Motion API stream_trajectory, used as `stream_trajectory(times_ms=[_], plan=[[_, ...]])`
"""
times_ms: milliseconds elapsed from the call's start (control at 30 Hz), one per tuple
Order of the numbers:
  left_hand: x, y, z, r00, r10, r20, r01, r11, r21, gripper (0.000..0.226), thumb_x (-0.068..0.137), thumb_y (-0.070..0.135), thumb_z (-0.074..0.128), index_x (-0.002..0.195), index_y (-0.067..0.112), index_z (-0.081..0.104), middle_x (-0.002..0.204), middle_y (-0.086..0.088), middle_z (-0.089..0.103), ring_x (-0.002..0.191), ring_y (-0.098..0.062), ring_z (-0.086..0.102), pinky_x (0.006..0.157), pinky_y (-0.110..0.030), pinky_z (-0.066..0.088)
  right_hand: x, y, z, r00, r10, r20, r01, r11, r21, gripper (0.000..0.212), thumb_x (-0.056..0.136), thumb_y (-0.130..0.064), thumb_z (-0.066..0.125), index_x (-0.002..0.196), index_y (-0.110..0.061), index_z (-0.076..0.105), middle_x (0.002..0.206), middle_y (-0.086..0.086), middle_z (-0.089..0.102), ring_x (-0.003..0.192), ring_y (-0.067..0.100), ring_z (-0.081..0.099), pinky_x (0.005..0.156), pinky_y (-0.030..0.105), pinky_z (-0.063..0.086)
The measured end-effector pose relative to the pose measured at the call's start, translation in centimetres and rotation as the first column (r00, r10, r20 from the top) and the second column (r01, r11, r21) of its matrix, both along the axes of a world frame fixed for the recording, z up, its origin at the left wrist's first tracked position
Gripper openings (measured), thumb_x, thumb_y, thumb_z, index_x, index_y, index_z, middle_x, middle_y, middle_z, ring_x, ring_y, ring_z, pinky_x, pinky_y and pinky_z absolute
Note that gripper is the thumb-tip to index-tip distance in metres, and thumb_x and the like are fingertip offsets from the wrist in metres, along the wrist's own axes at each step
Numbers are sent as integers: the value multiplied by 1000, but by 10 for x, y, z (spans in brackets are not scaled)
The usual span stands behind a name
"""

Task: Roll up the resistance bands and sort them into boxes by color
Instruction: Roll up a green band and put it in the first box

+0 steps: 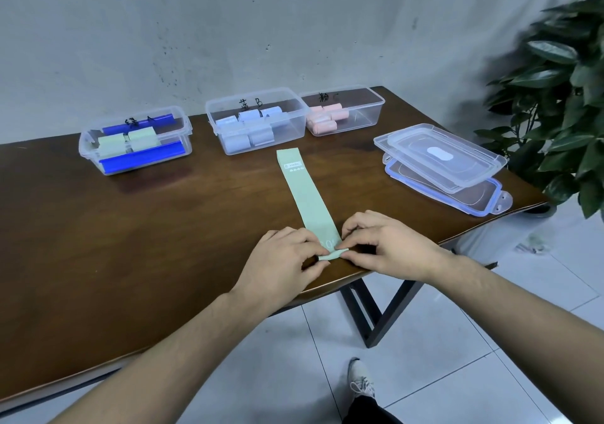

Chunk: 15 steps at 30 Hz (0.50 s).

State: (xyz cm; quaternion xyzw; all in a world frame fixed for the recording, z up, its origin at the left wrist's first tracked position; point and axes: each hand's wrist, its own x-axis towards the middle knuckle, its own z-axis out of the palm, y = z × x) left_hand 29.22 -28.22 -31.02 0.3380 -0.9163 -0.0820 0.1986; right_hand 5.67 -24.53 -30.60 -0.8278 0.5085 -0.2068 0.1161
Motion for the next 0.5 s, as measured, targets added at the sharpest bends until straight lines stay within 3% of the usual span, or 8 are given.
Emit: stream_trajectory(times_ms=[200, 367, 500], plan=[[3, 7, -4, 997, 20, -70, -19, 1000, 13, 19, 91, 33, 69, 108, 27, 73, 106, 12, 68, 98, -10, 58, 87, -30, 47, 10, 6, -10, 995, -17, 101, 23, 998, -61, 15, 89, -25, 74, 105, -24, 74, 101, -16, 60, 89, 3, 48, 84, 15, 40], [2, 11, -5, 994, 19, -106, -14, 999, 48, 17, 92, 28, 68, 107, 24, 74, 104, 11, 66, 96, -10, 55, 84, -33, 50, 15, 10, -14, 997, -13, 82, 24, 990, -138, 19, 89, -32, 71, 104, -21, 77, 99, -11, 61, 88, 4, 43, 83, 12, 39], [6, 13, -7, 994, -2, -106, 8, 999, 51, 19, 91, 29, 69, 108, 22, 75, 101, 9, 65, 94, -10, 54, 83, -31, 49, 17, 11, -17, 996, -17, 92, 30, 990, -138, 12, 87, -19, 76, 99, -18, 78, 97, -10, 63, 87, 1, 43, 84, 8, 37]])
